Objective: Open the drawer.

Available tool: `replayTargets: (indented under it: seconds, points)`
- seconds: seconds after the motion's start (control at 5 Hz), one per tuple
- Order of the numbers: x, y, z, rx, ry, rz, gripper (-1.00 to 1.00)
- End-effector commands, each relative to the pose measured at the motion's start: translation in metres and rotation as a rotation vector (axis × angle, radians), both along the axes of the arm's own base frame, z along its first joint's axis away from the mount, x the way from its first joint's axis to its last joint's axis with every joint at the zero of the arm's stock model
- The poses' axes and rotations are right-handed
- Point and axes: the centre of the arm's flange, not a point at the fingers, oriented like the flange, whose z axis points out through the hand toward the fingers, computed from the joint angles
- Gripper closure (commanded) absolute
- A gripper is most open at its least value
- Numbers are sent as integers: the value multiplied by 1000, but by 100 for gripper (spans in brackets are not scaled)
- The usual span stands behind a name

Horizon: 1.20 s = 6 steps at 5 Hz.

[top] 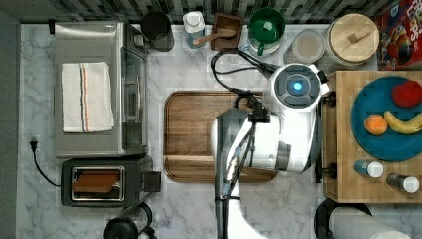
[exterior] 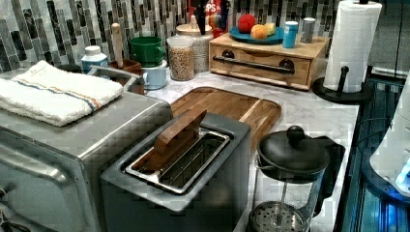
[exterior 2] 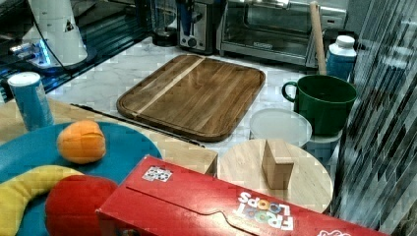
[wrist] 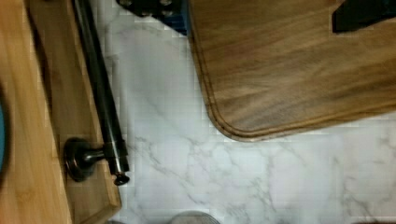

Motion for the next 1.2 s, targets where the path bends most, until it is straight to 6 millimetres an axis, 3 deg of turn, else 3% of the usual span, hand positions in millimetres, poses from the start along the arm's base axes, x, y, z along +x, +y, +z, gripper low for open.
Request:
replayTargets:
  seconds: [0.2,0.6,1.2]
  points:
    - [-8,-68,-9,-39,-59,166,-100]
    - [-15,-105,-27,-44,-72,231,-100]
    - [-25,-129,-84,-44,-52,198,-100]
